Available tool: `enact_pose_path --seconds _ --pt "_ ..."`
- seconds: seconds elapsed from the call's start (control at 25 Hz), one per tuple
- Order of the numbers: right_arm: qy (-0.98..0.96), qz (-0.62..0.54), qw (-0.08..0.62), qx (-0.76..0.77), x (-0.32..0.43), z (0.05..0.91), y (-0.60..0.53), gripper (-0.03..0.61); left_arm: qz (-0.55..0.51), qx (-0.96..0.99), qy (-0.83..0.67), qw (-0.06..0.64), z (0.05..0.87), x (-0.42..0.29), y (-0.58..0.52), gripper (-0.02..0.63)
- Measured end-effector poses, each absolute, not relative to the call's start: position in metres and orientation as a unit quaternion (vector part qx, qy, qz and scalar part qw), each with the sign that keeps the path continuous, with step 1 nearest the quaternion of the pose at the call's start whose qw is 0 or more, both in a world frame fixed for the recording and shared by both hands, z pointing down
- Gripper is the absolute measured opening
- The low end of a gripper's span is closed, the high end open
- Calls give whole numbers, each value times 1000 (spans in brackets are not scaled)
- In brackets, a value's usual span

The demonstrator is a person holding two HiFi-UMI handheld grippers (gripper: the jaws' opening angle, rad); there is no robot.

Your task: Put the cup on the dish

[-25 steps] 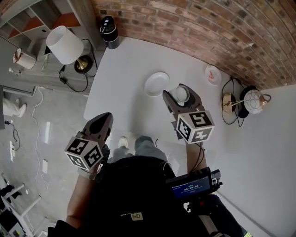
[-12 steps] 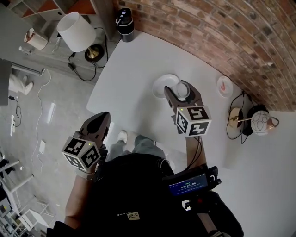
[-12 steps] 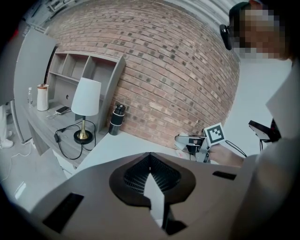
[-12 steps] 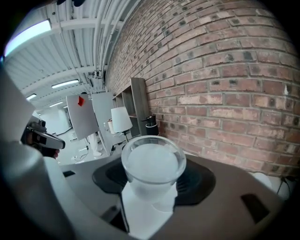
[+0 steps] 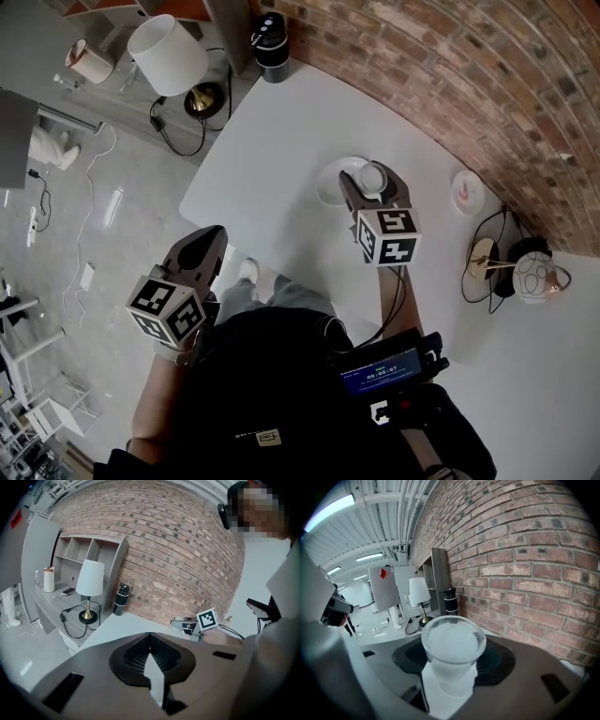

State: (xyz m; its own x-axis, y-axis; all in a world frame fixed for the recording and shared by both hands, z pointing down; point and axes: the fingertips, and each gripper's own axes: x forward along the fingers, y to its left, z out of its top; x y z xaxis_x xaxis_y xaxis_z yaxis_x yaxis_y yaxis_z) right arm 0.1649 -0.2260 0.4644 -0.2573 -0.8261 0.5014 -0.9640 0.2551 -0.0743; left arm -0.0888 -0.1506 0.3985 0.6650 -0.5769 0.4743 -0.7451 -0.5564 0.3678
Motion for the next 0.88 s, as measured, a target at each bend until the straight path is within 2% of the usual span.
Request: enact_pose_path --seconds 0.88 --pt "-778 166 234 559 176 556 -261 272 172 837 -428 296 416 -88 -148 5"
